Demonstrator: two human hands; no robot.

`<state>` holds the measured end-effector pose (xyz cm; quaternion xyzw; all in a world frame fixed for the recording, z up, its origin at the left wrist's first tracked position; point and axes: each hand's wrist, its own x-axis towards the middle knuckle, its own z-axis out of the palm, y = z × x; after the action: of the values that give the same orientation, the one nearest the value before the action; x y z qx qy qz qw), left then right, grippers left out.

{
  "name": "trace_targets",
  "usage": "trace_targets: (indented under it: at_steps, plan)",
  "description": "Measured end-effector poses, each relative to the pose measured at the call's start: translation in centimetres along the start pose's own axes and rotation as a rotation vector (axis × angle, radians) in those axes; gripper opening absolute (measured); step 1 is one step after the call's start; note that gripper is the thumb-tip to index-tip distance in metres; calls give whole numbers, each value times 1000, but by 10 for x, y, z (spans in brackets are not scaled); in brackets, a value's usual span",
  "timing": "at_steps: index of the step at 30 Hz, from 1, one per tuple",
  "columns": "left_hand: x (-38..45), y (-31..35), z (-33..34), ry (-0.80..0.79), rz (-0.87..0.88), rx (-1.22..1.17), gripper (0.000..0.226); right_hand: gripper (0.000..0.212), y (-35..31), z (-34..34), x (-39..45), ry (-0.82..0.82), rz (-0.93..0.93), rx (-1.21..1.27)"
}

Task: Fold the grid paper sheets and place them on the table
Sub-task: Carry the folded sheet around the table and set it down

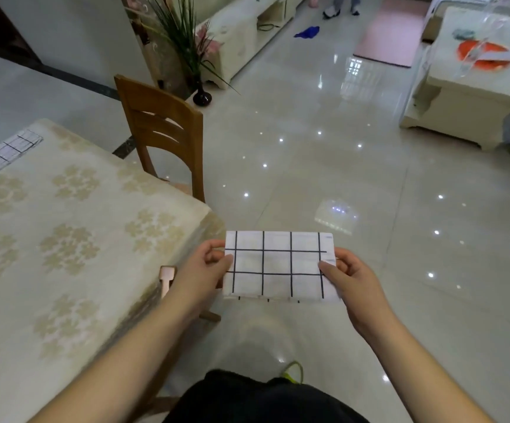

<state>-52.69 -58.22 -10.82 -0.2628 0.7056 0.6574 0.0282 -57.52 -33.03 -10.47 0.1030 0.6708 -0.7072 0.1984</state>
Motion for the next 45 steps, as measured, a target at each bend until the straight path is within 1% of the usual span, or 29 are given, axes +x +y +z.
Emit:
trace_targets:
  at_steps: [3, 7, 14, 20, 23, 26, 31, 34, 40, 45]
  plan:
    - [18, 13, 9, 19, 3, -35, 24, 25, -20, -6, 30, -41, -11, -41]
    - [44, 24, 12, 94, -24, -80, 23, 27, -36, 1, 68, -86, -20, -83]
    - [125, 35, -2, 182, -43, -89, 21, 26, -57, 31, 156, -147, -27, -190]
    - [207, 47, -10, 212, -60, -181, 26, 24, -91, 73, 245, -165, -23, -270]
    - [244, 63, -20, 237, -67, -201, 25, 23, -113, 93, 284, -164, -56, -324]
    - [276, 79, -31, 232, -79, -199, 30, 23, -133, 107, 316, -173, -47, -316]
    - [319, 106, -39, 255, -102, -252, 30, 22, -158, 121, 368, -247, -25, -315]
    - [346, 119, -35, 282, -121, -280, 31, 22, -173, 125, 406, -283, -11, -306]
    - [416, 145, -17, 365, -134, -230, 29, 24, -196, 124, 503, -382, 9, -317]
    - [478, 182, 3, 443, -154, -260, 31, 23, -232, 122, 581, -453, 58, -343]
